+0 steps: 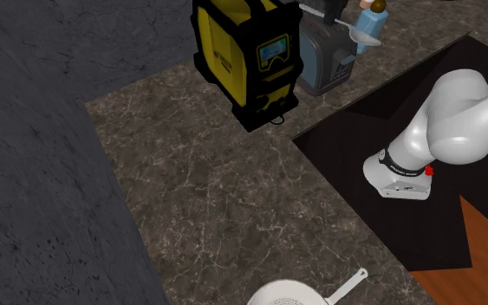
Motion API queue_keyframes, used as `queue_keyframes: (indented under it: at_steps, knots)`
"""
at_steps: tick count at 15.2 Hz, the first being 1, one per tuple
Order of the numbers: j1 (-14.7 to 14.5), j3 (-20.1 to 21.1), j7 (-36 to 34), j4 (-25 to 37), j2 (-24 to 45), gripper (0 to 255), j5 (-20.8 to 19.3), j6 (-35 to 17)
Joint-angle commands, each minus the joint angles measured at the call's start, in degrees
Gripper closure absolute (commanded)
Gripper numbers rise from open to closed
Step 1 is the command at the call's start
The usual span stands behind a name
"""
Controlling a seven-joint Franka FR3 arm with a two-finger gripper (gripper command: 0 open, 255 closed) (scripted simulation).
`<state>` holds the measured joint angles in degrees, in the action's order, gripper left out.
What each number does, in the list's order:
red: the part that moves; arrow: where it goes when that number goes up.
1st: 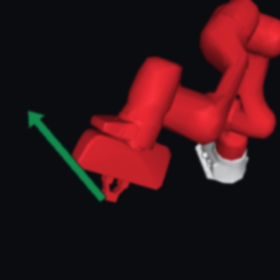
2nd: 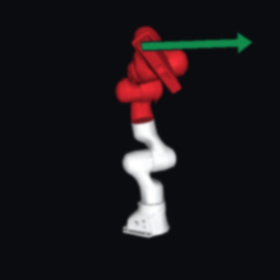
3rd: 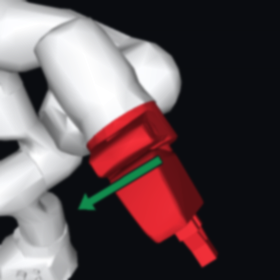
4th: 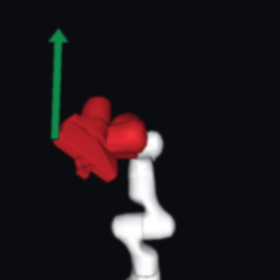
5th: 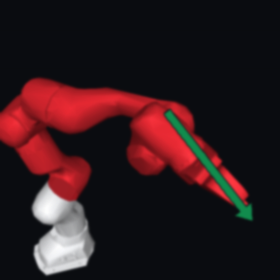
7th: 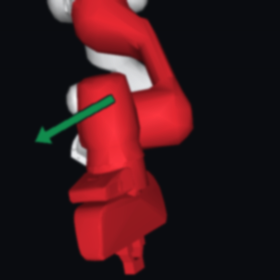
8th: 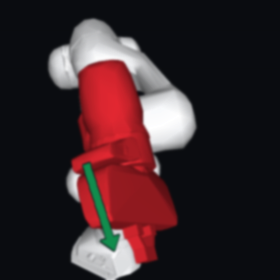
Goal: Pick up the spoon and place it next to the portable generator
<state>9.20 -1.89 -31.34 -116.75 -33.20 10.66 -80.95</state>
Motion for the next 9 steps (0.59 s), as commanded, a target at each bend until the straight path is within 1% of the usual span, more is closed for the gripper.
queue_keyframes:
  at_steps: [1, 6, 9]
  knots:
    - [0.84, -2.36, 2.91, -0.74, -1.12, 255, -1.48, 0.93]
    - [2.79, -8.11, 9.71, -1.07, -2.84, 255, -5.41, 3.32]
    - [2.93, -8.11, 9.98, -4.1, -3.73, 255, -5.58, 1.19]
